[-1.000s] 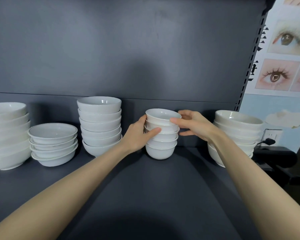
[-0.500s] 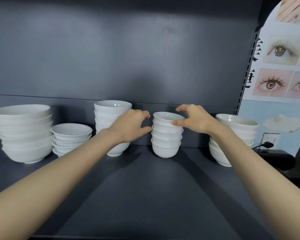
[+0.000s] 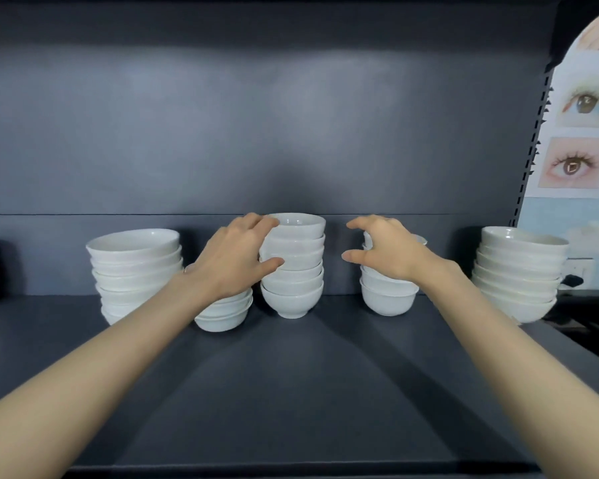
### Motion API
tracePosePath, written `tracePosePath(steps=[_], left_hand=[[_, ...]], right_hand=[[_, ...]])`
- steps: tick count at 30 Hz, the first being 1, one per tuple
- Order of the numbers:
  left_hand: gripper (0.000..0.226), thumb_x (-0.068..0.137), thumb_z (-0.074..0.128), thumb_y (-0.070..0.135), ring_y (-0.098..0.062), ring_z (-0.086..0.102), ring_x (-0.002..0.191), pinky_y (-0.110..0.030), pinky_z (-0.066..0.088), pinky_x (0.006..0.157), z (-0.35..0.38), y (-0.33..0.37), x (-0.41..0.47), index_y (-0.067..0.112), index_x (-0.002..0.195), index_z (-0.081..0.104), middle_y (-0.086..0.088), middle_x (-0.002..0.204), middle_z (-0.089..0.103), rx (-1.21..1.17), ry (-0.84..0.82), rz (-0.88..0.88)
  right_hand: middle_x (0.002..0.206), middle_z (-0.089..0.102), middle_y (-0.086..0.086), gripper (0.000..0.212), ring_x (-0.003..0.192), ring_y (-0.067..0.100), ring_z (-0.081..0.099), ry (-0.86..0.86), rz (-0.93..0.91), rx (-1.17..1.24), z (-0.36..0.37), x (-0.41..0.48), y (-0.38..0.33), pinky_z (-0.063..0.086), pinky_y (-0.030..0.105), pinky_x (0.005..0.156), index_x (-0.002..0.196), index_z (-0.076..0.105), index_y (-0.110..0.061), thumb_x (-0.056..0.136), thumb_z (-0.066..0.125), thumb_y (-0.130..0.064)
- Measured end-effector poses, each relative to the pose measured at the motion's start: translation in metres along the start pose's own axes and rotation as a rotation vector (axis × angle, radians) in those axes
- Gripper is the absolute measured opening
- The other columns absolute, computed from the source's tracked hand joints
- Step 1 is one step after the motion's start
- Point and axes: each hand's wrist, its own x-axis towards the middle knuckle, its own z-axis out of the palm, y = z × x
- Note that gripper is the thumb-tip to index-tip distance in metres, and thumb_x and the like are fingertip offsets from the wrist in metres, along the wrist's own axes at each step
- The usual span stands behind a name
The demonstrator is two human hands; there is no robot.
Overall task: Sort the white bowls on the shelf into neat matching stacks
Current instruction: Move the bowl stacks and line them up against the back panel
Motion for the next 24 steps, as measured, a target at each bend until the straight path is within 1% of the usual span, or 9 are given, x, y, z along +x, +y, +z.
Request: tracePosePath(steps=[2, 6, 8, 11, 15, 17, 19, 22, 24], left_hand=[[0.062, 0.087, 0.063, 0.038, -0.022, 0.041, 0.128, -0.038, 0.039, 0.100, 0.006, -0.013, -0.006, 0.018, 0.141, 0.039, -0.001, 0.139, 0.045, -0.070, -0.003, -0.025], [0.067, 0.084, 0.068, 0.039, -0.022, 0.041, 0.129, -0.038, 0.038, 0.103, 0.013, -0.030, -0.002, 0.019, 0.141, 0.039, -0.003, 0.139, 0.045, -0.226, -0.009, -0.069], [0.071, 0.082, 0.070, 0.039, -0.021, 0.041, 0.130, -0.037, 0.036, 0.105, 0.016, -0.034, 0.004, 0.018, 0.141, 0.037, -0.003, 0.140, 0.044, -0.298, -0.007, -0.087], [0.081, 0.078, 0.074, 0.040, -0.022, 0.040, 0.130, -0.033, 0.035, 0.103, 0.026, -0.037, 0.014, 0.015, 0.143, 0.032, -0.004, 0.143, 0.040, -0.427, -0.038, -0.158], [0.089, 0.073, 0.079, 0.039, -0.021, 0.041, 0.130, -0.027, 0.036, 0.099, 0.040, -0.043, 0.030, 0.012, 0.142, 0.030, -0.005, 0.144, 0.040, -0.584, -0.075, -0.233], [0.095, 0.068, 0.081, 0.044, -0.020, 0.041, 0.130, -0.029, 0.037, 0.102, 0.046, -0.048, 0.038, 0.013, 0.142, 0.030, -0.003, 0.144, 0.041, -0.632, -0.101, -0.264], [0.105, 0.058, 0.083, 0.055, -0.017, 0.045, 0.128, -0.036, 0.040, 0.105, 0.051, -0.051, 0.043, 0.016, 0.140, 0.031, 0.002, 0.140, 0.045, -0.685, -0.151, -0.298], [0.119, 0.039, 0.081, 0.069, -0.013, 0.051, 0.121, -0.039, 0.046, 0.102, 0.063, -0.058, 0.052, 0.019, 0.135, 0.033, 0.009, 0.132, 0.051, -0.752, -0.190, -0.340], [0.121, 0.037, 0.082, 0.069, -0.011, 0.053, 0.118, -0.038, 0.047, 0.100, 0.069, -0.060, 0.057, 0.019, 0.136, 0.033, 0.011, 0.129, 0.053, -0.793, -0.209, -0.343]], right_hand=[[0.145, 0.045, 0.007, 0.061, 0.134, 0.025, 0.037, -0.009, 0.018, 0.007, 0.011, -0.003, -0.007, 0.031, 0.033, 0.106, 0.142, 0.041, -0.013, 0.089, 0.066, -0.032], [0.140, 0.048, 0.010, 0.066, 0.127, 0.026, 0.043, -0.032, 0.068, 0.059, 0.027, -0.001, -0.011, 0.035, 0.032, 0.101, 0.142, 0.041, -0.013, 0.086, 0.068, -0.035], [0.141, 0.048, 0.009, 0.070, 0.129, 0.025, 0.043, -0.030, 0.090, 0.110, 0.032, 0.002, -0.011, 0.036, 0.031, 0.102, 0.143, 0.039, -0.013, 0.085, 0.070, -0.035], [0.148, 0.041, 0.005, 0.078, 0.134, 0.023, 0.040, -0.062, 0.129, 0.214, 0.046, 0.007, -0.009, 0.036, 0.034, 0.108, 0.146, 0.034, -0.013, 0.082, 0.073, -0.035], [0.151, 0.036, 0.001, 0.092, 0.135, 0.021, 0.038, -0.111, 0.182, 0.328, 0.067, 0.011, -0.005, 0.036, 0.039, 0.109, 0.149, 0.026, -0.018, 0.076, 0.077, -0.040], [0.151, 0.036, 0.001, 0.099, 0.135, 0.021, 0.038, -0.136, 0.216, 0.362, 0.078, 0.015, 0.000, 0.037, 0.042, 0.109, 0.150, 0.021, -0.019, 0.072, 0.079, -0.043], [0.151, 0.035, 0.000, 0.109, 0.135, 0.020, 0.038, -0.163, 0.241, 0.379, 0.087, 0.019, 0.005, 0.038, 0.042, 0.108, 0.151, 0.017, -0.020, 0.067, 0.080, -0.050], [0.147, 0.038, -0.007, 0.122, 0.131, 0.017, 0.044, -0.206, 0.283, 0.450, 0.101, 0.025, 0.010, 0.040, 0.040, 0.108, 0.151, 0.013, -0.025, 0.055, 0.081, -0.057], [0.143, 0.041, -0.014, 0.127, 0.127, 0.013, 0.048, -0.229, 0.299, 0.547, 0.111, 0.031, 0.012, 0.042, 0.039, 0.107, 0.151, 0.013, -0.028, 0.050, 0.085, -0.056]])
